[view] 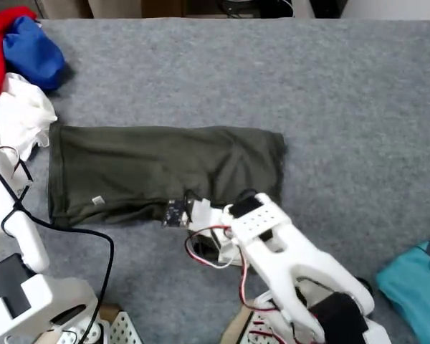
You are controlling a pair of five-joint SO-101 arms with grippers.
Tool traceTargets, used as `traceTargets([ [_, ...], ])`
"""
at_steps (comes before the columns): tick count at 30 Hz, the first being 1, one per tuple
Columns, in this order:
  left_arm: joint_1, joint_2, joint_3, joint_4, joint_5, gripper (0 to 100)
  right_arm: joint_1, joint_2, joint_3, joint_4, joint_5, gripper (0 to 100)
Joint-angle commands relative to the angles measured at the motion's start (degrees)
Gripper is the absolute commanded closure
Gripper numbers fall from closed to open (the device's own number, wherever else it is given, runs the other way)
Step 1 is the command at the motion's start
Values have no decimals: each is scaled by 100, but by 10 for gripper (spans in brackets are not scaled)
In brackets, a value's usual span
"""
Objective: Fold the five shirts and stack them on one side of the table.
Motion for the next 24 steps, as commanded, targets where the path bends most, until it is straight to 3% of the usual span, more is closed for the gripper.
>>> traceTargets([
  [1, -53, -31, -273, 18, -9, 982, 523, 242, -418, 308, -35, 994],
  [7, -44, -31, -255, 0, -9, 982, 1051, 286, -2035, 1363, 0, 995],
  [13, -35, -31, -70, -308, -9, 982, 1051, 400, -3011, 1468, 62, 995],
  [24, -35, -31, -70, -308, -9, 982, 1059, 2659, -5851, 2066, 273, 995],
])
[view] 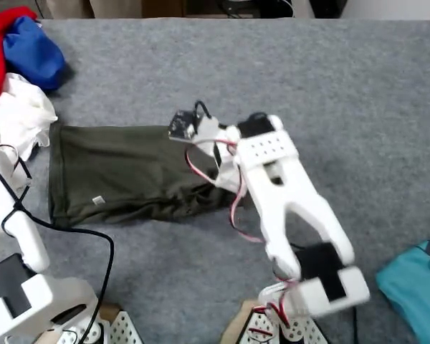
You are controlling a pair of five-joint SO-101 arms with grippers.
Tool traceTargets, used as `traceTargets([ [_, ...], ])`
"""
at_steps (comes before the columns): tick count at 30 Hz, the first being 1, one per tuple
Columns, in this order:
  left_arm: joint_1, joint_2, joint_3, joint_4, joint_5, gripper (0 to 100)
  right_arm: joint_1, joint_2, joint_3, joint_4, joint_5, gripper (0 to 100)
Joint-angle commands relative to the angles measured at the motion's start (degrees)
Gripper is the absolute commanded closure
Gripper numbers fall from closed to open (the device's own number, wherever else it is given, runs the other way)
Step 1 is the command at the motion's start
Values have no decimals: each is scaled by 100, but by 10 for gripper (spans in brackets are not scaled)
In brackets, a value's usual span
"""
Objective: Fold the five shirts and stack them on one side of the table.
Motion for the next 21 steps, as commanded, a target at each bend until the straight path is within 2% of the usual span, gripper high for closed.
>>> traceTargets([
  [1, -35, -31, -70, -88, -9, 982, 110, 646, -1253, 343, 220, 995],
  [7, -26, -31, -70, -88, -9, 982, 110, 1631, -2519, 888, 615, 994],
  [13, -26, -31, -70, -88, -9, 982, 303, 1947, -2985, 949, 1143, 984],
  [21, 9, -48, 229, -431, -9, 982, 330, 1965, -3108, 712, 1169, 737],
])
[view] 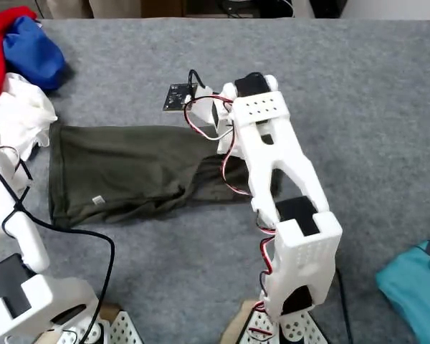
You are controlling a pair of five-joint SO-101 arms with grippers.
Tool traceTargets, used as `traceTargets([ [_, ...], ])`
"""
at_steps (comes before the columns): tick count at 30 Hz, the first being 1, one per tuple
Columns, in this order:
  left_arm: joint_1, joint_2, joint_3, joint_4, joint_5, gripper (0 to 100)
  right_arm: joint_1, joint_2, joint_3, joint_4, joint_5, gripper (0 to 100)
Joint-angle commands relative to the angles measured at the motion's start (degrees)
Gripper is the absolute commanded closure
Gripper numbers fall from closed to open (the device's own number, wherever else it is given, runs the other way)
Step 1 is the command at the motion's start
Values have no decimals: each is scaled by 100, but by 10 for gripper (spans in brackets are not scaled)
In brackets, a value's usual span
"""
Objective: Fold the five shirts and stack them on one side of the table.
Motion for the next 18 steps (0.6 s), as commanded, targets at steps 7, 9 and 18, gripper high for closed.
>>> traceTargets([
  [7, 9, -57, 88, -299, -9, 982, -13, -163, -286, 35, 70, 680],
  [9, 9, -48, 88, -308, -9, 982, -75, -321, -259, 202, 53, 682],
  [18, 9, -66, 88, -273, 0, 982, -760, -488, -242, 879, -387, 992],
])
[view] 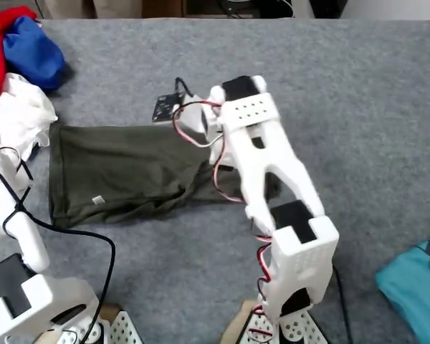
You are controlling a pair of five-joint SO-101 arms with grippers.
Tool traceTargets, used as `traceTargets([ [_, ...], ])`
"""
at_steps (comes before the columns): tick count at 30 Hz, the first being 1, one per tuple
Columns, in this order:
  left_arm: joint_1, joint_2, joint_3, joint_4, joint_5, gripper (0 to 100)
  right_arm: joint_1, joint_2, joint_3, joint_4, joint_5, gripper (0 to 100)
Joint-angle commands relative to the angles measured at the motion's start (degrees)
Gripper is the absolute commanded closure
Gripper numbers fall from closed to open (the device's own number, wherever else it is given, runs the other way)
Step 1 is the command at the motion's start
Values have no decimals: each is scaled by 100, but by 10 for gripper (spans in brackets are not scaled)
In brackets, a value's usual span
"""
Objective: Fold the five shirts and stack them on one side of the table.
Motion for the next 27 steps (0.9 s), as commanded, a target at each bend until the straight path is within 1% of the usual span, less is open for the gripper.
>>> traceTargets([
  [1, 9, -66, -9, -53, 0, 982, -400, -189, -242, 44, -299, 974],
  [6, 9, -75, -9, -53, 0, 982, -787, 400, -268, -527, -677, 969],
  [11, 9, -75, -9, -53, 0, 982, -787, 1068, -303, -1196, -809, 969],
  [15, 9, -75, -9, -53, 0, 982, -875, 1508, -303, -1477, -862, 969],
  [20, 9, -75, -9, -53, 0, 982, -857, 1587, -391, -1222, -888, 969],
  [23, 9, -75, -9, -53, 0, 982, -796, 1209, -743, -862, -1055, 967],
  [27, 9, -75, -35, -53, 0, 982, -708, 567, -1323, -571, -1081, 967],
])
